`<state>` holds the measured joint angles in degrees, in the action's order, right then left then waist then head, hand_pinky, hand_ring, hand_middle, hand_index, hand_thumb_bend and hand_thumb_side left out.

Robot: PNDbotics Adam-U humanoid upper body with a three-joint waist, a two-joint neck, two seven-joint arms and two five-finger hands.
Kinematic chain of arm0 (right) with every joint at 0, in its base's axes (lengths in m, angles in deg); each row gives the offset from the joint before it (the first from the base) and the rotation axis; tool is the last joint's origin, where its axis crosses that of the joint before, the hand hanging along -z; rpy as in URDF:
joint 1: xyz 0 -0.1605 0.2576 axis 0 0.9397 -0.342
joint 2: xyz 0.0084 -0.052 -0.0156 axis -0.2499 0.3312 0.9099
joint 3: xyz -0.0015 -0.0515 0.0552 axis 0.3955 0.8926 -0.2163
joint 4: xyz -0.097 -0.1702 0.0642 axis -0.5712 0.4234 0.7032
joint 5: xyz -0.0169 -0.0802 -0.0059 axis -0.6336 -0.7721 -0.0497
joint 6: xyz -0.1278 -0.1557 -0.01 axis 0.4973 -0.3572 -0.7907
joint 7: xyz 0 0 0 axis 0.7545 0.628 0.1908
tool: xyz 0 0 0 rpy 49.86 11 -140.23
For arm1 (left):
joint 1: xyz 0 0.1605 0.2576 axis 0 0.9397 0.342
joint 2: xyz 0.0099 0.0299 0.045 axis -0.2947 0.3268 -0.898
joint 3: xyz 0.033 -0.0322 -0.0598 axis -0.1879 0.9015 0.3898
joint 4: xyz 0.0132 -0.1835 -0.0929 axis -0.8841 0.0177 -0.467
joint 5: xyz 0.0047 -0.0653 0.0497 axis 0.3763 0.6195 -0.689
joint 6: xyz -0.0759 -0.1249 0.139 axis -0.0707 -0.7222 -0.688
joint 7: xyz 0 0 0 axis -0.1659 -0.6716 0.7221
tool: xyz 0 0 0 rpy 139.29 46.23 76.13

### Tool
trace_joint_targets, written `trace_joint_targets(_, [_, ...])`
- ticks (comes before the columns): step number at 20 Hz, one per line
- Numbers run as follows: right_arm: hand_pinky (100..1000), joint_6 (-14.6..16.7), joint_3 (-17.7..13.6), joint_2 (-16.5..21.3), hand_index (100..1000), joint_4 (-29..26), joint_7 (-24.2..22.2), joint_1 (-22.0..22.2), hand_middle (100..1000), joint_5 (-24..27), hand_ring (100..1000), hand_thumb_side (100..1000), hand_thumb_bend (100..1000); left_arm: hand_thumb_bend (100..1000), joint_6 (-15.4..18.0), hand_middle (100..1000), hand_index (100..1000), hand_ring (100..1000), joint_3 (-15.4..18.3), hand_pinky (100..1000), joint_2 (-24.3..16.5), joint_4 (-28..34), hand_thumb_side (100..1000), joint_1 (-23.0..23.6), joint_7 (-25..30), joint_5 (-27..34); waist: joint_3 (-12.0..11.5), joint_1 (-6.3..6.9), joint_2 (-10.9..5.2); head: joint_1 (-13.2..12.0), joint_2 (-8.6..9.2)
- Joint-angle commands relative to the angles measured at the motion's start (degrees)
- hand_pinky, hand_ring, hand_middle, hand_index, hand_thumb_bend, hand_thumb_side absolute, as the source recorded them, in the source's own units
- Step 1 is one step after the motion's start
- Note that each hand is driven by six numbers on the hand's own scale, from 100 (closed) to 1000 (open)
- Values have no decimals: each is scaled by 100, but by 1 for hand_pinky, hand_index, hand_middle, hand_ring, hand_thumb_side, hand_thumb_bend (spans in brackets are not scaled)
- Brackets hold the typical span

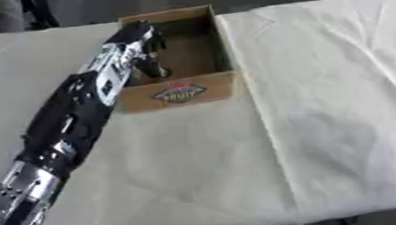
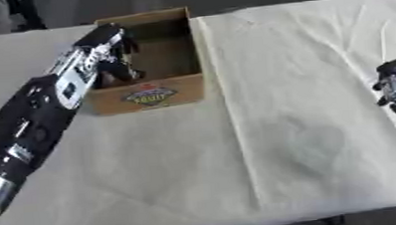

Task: Pick up objects on the table and place them in the box.

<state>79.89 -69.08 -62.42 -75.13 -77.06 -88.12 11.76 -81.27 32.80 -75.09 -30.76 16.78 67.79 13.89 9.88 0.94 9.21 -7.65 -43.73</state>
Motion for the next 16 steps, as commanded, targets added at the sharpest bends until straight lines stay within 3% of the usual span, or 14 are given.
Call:
trace_joint_targets(1, [382, 5, -45, 76, 596, -97, 1, -47, 600, 41, 533, 374, 100, 601, 126, 553, 695, 535, 91, 549, -80, 147, 100, -100, -88, -20, -20, -13, -102, 13, 26])
trace_joint_targets(6, [382, 6, -65, 76, 596, -96, 17, -32, 600, 36, 533, 372, 100, 651, 176, 565, 703, 549, 45, 555, -244, 630, 100, -46, -176, 284, -74, -18, -120, 29, 35])
trace_joint_targets(8, [382, 7, -77, 79, 596, -96, 29, -19, 600, 35, 533, 372, 100, 688, 175, 571, 708, 557, 38, 561, -354, 894, 133, -9, -283, 449, -99, -23, -126, 39, 40])
trace_joint_targets(9, [383, 8, -87, 81, 596, -95, 38, -10, 600, 35, 533, 371, 100, 720, 188, 576, 713, 566, 61, 565, -430, 1044, 206, 7, -354, 540, -121, -27, -131, 54, 40])
trace_joint_targets(11, [383, 9, -103, 84, 596, -96, 54, 4, 600, 34, 533, 371, 100, 729, 221, 584, 716, 575, 131, 567, -578, 1354, 252, 67, -530, 730, -162, -34, -137, 84, 40])
trace_joint_targets(16, [383, 13, -149, 81, 596, -101, 96, 27, 600, 36, 533, 370, 100, 700, 440, 564, 703, 555, 365, 546, -948, 2134, 268, 492, -1005, 1210, -300, -57, -143, 170, 39])
